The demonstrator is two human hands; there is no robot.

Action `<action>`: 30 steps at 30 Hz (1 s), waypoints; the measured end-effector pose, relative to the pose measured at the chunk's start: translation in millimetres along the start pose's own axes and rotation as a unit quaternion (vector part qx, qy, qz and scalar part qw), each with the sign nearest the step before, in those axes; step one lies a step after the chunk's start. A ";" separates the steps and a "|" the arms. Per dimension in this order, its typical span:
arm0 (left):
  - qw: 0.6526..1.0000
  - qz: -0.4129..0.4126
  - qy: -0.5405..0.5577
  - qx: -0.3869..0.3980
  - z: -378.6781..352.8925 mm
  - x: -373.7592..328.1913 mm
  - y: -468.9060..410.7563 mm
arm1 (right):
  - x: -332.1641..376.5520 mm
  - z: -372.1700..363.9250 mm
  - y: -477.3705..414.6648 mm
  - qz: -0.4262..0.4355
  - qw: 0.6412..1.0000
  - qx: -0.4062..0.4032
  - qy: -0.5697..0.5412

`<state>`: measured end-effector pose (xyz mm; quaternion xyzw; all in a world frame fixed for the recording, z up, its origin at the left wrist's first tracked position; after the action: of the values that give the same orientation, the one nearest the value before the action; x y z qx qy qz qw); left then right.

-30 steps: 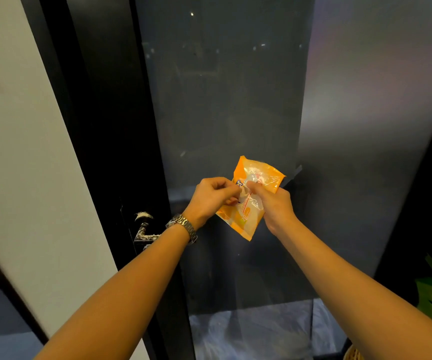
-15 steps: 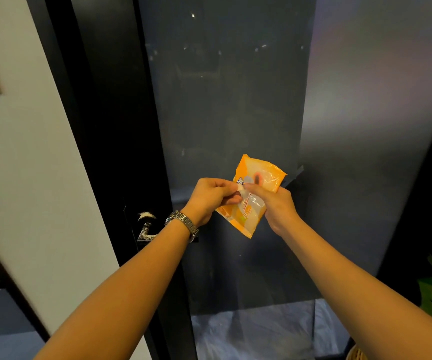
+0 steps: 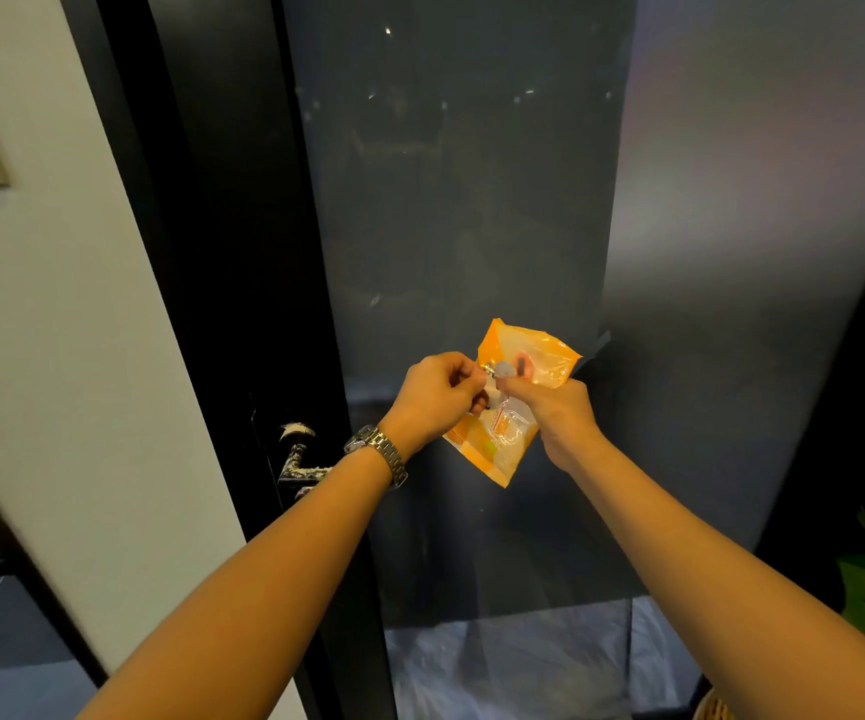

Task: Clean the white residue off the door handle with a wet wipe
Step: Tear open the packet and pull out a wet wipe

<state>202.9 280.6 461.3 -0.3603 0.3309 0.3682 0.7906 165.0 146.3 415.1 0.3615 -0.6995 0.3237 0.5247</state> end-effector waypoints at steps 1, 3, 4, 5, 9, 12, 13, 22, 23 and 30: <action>1.000 0.000 0.004 0.002 0.9 0.3 0.2 | -2.1 -3.6 0.8 -0.019 0.999 0.032 -0.024; 1.000 -0.007 -0.001 -0.001 3.8 -0.5 0.2 | -5.5 -9.8 1.6 -0.049 0.995 0.077 -0.043; 1.000 -0.013 -0.008 -0.003 5.0 -1.3 0.1 | -6.1 -11.7 1.0 -0.054 0.995 0.083 -0.034; 1.000 -0.017 -0.012 -0.004 5.7 -2.1 0.0 | -6.2 -12.8 0.5 -0.054 0.995 0.081 -0.022; 1.000 -0.020 -0.008 0.008 4.6 -0.6 -0.5 | -2.9 -8.3 -3.7 -0.023 0.999 0.019 0.039; 1.000 -0.024 0.008 0.017 2.3 0.0 0.4 | -2.7 -1.5 -6.5 -0.006 0.997 -0.035 0.062; 0.999 -0.026 0.016 0.020 1.8 -0.5 1.2 | -3.3 1.3 -7.4 -0.007 0.997 -0.050 0.064; 0.976 0.085 0.188 0.065 -11.8 13.3 3.9 | -1.6 20.3 -13.3 -0.006 0.993 -0.107 0.050; 0.973 0.108 0.187 0.078 -14.7 14.3 4.9 | 0.1 16.6 -12.2 0.007 0.993 -0.099 0.066; 0.990 0.092 0.038 0.099 -10.9 13.4 -1.9 | -7.3 7.2 -12.1 0.034 0.983 -0.066 0.170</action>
<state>208.5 275.4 445.7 -0.2617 0.4273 0.3906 0.7723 173.0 135.1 407.3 0.2421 -0.6316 0.3514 0.6473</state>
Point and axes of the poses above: each hand's wrist, its own y-axis away from the middle knuckle, its own z-axis out of the back of the hand, x = y × z, the point moved 8 cm from there along -y, towards the middle knuckle, and after that the axes turned 2 degrees about -y, right-handed, at the moved point
